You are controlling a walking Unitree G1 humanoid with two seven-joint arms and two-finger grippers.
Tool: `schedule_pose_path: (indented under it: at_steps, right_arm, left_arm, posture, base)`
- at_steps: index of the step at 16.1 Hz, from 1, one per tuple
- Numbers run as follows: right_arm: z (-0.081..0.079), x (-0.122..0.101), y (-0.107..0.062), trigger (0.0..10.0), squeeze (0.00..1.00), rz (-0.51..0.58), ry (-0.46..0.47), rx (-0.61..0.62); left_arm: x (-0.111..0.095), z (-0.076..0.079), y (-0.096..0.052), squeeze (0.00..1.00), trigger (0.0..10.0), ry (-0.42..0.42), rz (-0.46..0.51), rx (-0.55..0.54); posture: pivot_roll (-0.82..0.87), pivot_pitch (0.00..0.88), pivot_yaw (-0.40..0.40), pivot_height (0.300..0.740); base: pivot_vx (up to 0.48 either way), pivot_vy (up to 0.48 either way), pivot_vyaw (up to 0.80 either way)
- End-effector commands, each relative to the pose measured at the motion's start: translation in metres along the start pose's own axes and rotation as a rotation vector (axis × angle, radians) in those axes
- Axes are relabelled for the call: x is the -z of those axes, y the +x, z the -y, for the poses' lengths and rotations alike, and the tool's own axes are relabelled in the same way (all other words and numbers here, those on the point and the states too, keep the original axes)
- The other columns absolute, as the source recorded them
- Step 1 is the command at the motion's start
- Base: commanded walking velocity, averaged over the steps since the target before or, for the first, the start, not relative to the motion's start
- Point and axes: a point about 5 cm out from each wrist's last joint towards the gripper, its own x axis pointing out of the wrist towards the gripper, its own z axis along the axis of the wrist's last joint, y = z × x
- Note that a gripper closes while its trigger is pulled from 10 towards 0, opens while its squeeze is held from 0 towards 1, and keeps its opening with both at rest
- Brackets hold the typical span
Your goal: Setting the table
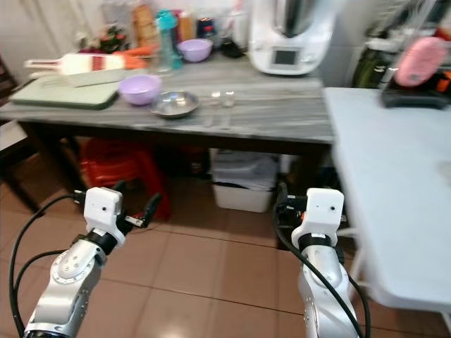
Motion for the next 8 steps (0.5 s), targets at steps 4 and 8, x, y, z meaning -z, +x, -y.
schedule_pose_path:
  at_steps: [4,8]
  right_arm:
    - [0.0079,0.0015,-0.0002,10.0,0.00,-0.007,-0.018,0.017]
    - [0.0064,0.0015,0.0011,10.0,0.00,-0.005,-0.017,0.011]
  left_arm:
    - [-0.0007,0.0067,0.0027,0.00,10.0,-0.011,0.001,0.027]
    - [-0.0012,0.0073,0.0021,0.00,10.0,-0.009,0.001,0.028]
  posture:
    - [-0.05,0.000,0.026,0.740]
    - [-0.04,0.000,0.024,0.740]
  base:
    - [0.000,-0.361,-0.43]
    - [0.000,-0.361,-0.29]
